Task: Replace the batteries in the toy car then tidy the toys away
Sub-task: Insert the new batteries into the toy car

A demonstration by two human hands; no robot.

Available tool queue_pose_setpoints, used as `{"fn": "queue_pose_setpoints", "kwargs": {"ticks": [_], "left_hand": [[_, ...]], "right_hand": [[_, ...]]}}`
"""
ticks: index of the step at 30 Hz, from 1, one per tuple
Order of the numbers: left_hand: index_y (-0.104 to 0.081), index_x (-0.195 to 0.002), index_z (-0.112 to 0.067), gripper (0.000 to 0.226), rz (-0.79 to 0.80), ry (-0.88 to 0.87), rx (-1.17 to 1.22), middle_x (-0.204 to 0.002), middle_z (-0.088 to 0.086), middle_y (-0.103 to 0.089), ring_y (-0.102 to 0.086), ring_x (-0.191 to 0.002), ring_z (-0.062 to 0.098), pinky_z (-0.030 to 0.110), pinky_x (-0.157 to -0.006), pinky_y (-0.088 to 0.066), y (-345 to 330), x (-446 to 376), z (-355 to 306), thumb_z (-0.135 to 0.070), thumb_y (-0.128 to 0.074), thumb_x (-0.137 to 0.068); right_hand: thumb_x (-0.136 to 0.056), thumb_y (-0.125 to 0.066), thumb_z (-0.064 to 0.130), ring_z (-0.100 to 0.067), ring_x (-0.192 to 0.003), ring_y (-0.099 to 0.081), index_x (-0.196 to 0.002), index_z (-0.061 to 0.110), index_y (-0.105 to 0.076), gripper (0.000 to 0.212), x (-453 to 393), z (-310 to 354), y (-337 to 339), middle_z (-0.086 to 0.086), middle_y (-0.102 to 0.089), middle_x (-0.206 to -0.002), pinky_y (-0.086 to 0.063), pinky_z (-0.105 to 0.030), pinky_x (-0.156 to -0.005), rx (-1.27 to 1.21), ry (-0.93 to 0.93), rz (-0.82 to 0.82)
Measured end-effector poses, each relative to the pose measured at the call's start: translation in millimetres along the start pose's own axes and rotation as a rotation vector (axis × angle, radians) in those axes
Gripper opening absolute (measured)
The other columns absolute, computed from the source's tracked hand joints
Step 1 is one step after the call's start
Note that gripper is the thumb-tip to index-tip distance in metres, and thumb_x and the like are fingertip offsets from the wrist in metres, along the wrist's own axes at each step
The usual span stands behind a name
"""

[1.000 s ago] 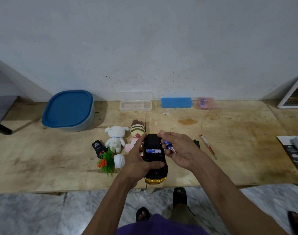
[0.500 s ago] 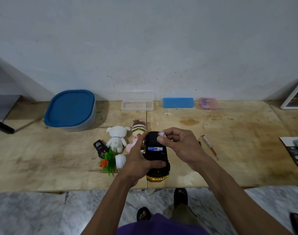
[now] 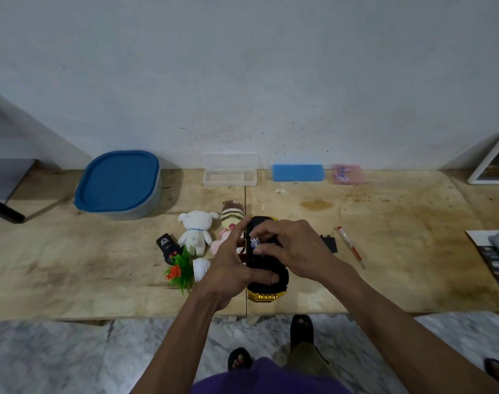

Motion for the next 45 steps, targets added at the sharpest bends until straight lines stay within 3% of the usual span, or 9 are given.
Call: {"fn": "queue_pose_setpoints", "kwargs": {"ticks": [7, 18, 21, 24, 28, 33, 37, 41, 45], "left_hand": [[-0.042, -0.147, -0.035, 0.115, -0.026, -0.024, -0.013, -0.134, 0.004, -0.057, -0.07, -0.107, 0.026, 0.041, -0.08, -0.061, 0.3, 3.7, -1.5, 0.024, -0.083, -0.057], [-0.049, -0.142, -0.038, 0.11, -0.064, -0.113, -0.028, -0.142, 0.002, -0.053, -0.069, -0.099, 0.013, 0.034, -0.073, -0.059, 2.4, 4.8, -8.2, 0.018, -0.088, -0.054], [-0.047, -0.143, -0.032, 0.108, -0.059, -0.123, -0.041, -0.128, 0.001, -0.059, -0.072, -0.084, 0.004, 0.029, -0.067, -0.059, 3.7, 5.9, -13.2, 0.023, -0.083, -0.057], [-0.05, -0.135, -0.035, 0.103, -0.093, -0.101, -0.022, -0.121, -0.001, -0.062, -0.073, -0.082, 0.005, 0.026, -0.065, -0.059, 12.6, 6.7, -11.4, 0.026, -0.081, -0.057], [-0.051, -0.129, -0.044, 0.106, -0.143, -0.05, -0.002, -0.126, -0.002, -0.061, -0.072, -0.098, 0.023, 0.037, -0.072, -0.061, 25.5, 6.2, 2.9, 0.022, -0.086, -0.054], [-0.051, -0.133, -0.042, 0.109, -0.157, -0.011, -0.019, -0.125, 0.004, -0.061, -0.068, -0.105, 0.03, 0.048, -0.08, -0.061, 22.2, 5.1, 10.0, 0.021, -0.087, -0.052], [-0.05, -0.139, -0.038, 0.111, -0.144, -0.009, -0.025, -0.125, 0.006, -0.062, -0.07, -0.102, 0.028, 0.048, -0.079, -0.062, 18.4, 3.1, 9.2, 0.019, -0.088, -0.051], [-0.049, -0.142, -0.031, 0.108, -0.111, -0.037, -0.023, -0.119, 0.0, -0.066, -0.073, -0.092, 0.02, 0.034, -0.069, -0.06, 10.6, 4.7, 3.3, 0.024, -0.084, -0.054], [-0.047, -0.142, -0.029, 0.108, -0.096, -0.051, -0.015, -0.122, -0.001, -0.064, -0.074, -0.09, 0.016, 0.029, -0.067, -0.059, 6.9, 8.2, -0.2, 0.024, -0.083, -0.056]], "right_hand": [[-0.091, -0.067, 0.031, -0.015, -0.096, -0.063, -0.108, 0.027, -0.077, 0.02, -5.3, 6.2, -2.5, 0.008, -0.071, -0.102, -0.047, -0.034, -0.069, 0.276, 0.232, 0.113], [-0.089, -0.065, 0.024, -0.021, -0.075, -0.064, -0.094, 0.015, -0.08, 0.018, -3.2, 12.8, -5.5, -0.001, -0.067, -0.088, -0.046, -0.031, -0.056, 0.333, 0.316, 0.05], [-0.09, -0.071, 0.023, -0.003, -0.073, -0.06, -0.092, 0.018, -0.079, 0.009, 1.9, 11.5, 7.2, 0.009, -0.068, -0.083, -0.046, -0.018, -0.067, 0.017, 0.071, -0.136], [-0.094, -0.068, 0.023, -0.007, -0.057, -0.053, -0.082, 0.014, -0.071, 0.015, 16.2, -23.5, 18.0, 0.009, -0.062, -0.068, -0.045, -0.023, -0.055, -0.522, -0.513, -0.395], [-0.095, -0.051, -0.005, -0.013, -0.062, -0.047, -0.11, -0.006, -0.059, 0.017, 46.1, -57.0, -9.9, -0.009, -0.05, -0.075, -0.041, -0.024, -0.053, -1.251, -1.052, -0.328], [-0.089, -0.042, -0.023, -0.022, -0.08, -0.053, -0.118, -0.004, -0.054, 0.037, 57.5, -56.9, -15.1, -0.02, -0.048, -0.101, -0.056, -0.031, -0.066, -1.454, -0.997, -0.302], [-0.091, -0.062, -0.008, -0.023, -0.084, -0.065, -0.1, -0.007, -0.062, 0.009, 54.6, -52.5, -9.7, -0.019, -0.062, -0.094, -0.063, -0.031, -0.071, -1.524, -0.938, -0.439], [-0.087, -0.071, 0.003, -0.022, -0.08, -0.068, -0.103, -0.005, -0.065, 0.019, 52.7, -45.8, -7.7, -0.016, -0.067, -0.09, -0.061, -0.025, -0.06, -1.453, -0.917, -0.474], [-0.091, -0.061, -0.007, -0.026, -0.087, -0.071, -0.102, -0.007, -0.064, 0.011, 47.2, -32.4, -4.9, -0.019, -0.068, -0.098, -0.062, -0.025, -0.07, -1.352, -0.809, -0.47]]}}
Point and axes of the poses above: each hand's wrist, its own x-axis away from the middle knuckle, its own y-axis out of the back of the hand, z = x × y, the point moved 4 cm from there along -x, towards the middle knuckle
